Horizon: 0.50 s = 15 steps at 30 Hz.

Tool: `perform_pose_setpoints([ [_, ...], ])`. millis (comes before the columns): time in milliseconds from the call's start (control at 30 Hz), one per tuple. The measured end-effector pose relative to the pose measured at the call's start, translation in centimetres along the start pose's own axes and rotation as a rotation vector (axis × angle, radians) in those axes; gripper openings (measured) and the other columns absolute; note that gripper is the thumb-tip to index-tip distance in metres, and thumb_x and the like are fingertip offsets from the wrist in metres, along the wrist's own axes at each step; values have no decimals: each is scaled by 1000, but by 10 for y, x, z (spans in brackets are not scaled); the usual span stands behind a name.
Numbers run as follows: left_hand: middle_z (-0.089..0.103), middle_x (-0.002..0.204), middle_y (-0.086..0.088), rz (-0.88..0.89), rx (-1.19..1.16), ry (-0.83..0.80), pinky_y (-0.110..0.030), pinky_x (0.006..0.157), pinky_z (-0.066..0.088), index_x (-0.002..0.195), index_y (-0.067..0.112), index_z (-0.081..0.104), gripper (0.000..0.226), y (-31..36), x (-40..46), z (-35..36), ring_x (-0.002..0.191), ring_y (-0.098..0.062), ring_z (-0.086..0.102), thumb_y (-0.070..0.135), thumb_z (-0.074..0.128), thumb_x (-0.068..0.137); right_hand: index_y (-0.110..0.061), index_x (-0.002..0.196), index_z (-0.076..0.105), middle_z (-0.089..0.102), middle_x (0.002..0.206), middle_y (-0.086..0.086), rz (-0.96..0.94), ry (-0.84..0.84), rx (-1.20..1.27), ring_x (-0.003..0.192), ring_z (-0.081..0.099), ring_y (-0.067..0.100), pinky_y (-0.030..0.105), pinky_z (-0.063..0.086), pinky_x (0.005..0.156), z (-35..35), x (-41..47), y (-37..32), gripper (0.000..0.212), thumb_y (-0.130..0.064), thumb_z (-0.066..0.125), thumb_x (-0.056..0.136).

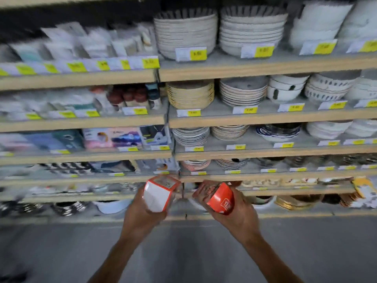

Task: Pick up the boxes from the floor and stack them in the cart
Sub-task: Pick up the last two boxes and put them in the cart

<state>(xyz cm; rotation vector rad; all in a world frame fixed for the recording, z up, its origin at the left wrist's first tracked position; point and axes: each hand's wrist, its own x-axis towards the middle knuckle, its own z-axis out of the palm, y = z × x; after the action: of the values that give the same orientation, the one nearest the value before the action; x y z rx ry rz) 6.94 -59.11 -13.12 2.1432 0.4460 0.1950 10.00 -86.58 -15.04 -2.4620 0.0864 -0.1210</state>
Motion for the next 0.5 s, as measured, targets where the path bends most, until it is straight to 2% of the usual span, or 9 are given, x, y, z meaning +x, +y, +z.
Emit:
perform_pose_setpoints([
  [67,72,94,13,-57,-33,52,-22,50,54,116,40,54,78,-30,6,-35,74,-1,68,40,96,51,-32,132,50,65,118,-7,-63,-56,6,102,65,21,37,56,83,25,5,-33,95,-80,78,55],
  [133,73,96,12,-104,-51,108,-33,56,58,119,42,53,82,-56,10,-71,81,-9,70,46,93,47,-33,134,48,63,121,-8,-117,-117,5,104,64,19,37,56,83,51,7,-66,99,-83,76,53],
  [233,73,99,13,-159,-102,176,-37,62,58,121,47,53,84,-100,14,-121,88,-13,71,37,92,48,-35,136,49,63,121,-10,-204,-180,20,102,63,15,37,57,82,91,6,-120,102,-87,74,52],
  [333,74,103,8,-245,-125,225,-54,63,60,133,48,46,98,-151,20,-168,91,-28,72,35,94,48,-37,136,47,63,119,-10,-285,-236,33,99,64,15,38,58,80,130,2,-174,100,-88,73,53],
  [400,74,98,3,-295,-128,285,-52,62,60,133,48,44,100,-179,21,-197,85,-30,72,38,87,44,-37,136,45,63,120,-9,-340,-277,20,97,64,15,39,58,79,157,-2,-209,101,-86,73,53],
  [500,73,91,3,-358,-117,388,-41,61,60,129,47,45,93,-202,17,-237,76,-22,72,44,86,46,-35,138,44,62,121,-7,-420,-340,22,97,63,14,39,58,79,195,-8,-261,104,-82,75,51],
])
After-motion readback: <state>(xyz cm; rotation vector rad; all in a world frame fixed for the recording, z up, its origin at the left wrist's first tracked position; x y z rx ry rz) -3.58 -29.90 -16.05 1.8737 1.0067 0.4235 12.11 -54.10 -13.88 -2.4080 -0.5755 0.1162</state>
